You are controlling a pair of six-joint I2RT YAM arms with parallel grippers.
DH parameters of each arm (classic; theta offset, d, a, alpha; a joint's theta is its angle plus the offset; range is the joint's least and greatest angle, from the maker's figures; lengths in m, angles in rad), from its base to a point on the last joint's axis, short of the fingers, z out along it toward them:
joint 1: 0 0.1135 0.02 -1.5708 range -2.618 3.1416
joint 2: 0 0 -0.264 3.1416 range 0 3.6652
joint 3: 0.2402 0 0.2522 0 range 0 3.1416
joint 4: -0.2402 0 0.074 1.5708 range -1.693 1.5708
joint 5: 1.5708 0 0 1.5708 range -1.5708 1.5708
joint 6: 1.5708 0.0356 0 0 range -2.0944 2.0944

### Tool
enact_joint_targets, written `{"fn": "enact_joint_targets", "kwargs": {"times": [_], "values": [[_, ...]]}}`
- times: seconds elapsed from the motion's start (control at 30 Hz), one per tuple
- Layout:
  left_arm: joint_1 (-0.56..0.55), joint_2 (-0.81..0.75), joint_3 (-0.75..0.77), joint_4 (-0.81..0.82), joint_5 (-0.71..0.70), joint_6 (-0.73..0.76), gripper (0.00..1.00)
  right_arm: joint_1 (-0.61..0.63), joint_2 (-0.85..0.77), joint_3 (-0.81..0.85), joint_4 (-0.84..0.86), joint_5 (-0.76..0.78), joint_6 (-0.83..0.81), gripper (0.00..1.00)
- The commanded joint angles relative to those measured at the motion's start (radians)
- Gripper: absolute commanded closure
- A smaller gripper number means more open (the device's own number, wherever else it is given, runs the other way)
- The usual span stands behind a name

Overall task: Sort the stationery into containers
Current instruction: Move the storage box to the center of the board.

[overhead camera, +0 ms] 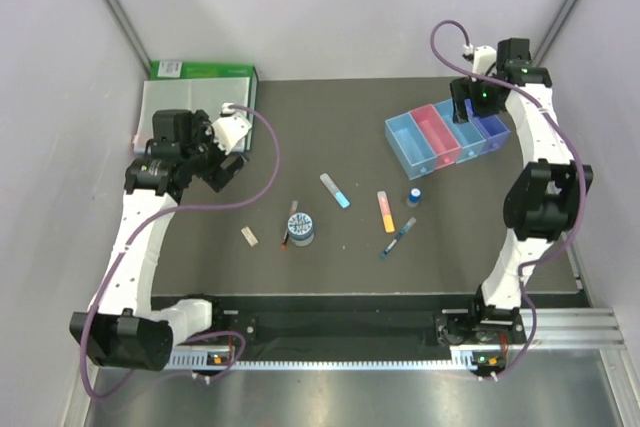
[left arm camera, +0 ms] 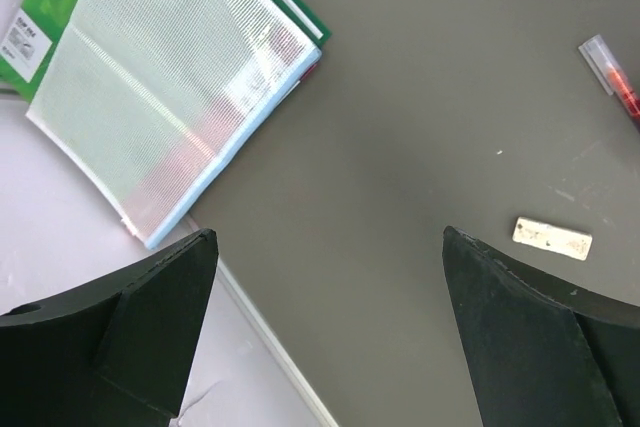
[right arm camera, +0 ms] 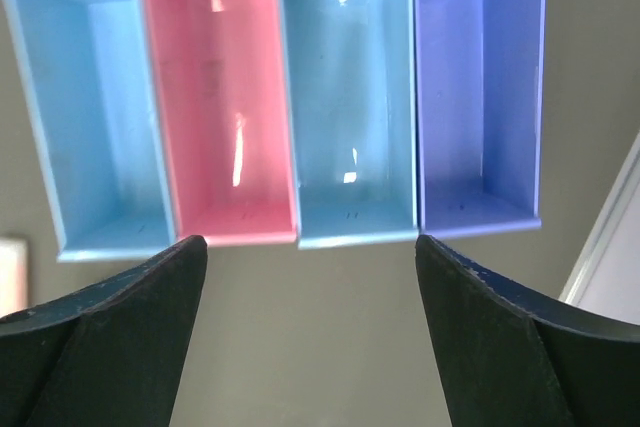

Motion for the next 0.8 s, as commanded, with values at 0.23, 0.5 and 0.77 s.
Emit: {"fn": "enact_joint_targets", "kwargs": {"times": [0.23, 0.5, 0.77], "values": [[-0.050, 0.003, 0.069, -0.020, -0.100, -0.006, 0.01, 0.059, 0.239, 0.200, 0.073, 0.079, 0.005, 0.28], [-0.064, 0.026, 0.109, -0.024, -0.113, -0.015, 0.01, 0.060, 0.318, 0.177, 0.099, 0.088, 0.019, 0.51], [-0.078, 0.034, 0.117, -0.027, -0.124, -0.002, 0.01, 0.103, 0.346, 0.163, 0.122, 0.091, 0.050, 0.52]]}}
